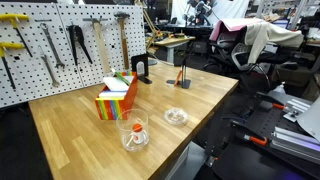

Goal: Move the colourless container from left to right

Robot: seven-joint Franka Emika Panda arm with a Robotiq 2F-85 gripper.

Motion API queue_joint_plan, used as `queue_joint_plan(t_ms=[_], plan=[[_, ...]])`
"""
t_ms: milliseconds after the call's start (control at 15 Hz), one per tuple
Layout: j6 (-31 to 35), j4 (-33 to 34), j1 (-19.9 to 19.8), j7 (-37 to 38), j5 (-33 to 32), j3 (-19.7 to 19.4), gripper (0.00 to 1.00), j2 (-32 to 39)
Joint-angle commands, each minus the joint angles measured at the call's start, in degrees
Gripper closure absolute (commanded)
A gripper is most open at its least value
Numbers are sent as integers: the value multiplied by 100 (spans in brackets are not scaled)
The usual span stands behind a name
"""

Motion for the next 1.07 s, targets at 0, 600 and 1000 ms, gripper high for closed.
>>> queue_joint_plan(t_ms=[0,600,1000], plan=[[-25,17,39,14,-21,-33,0,1],[195,-141,1530,-887,567,352,0,-314],[110,-56,1670,-920,623,416,0,-300]])
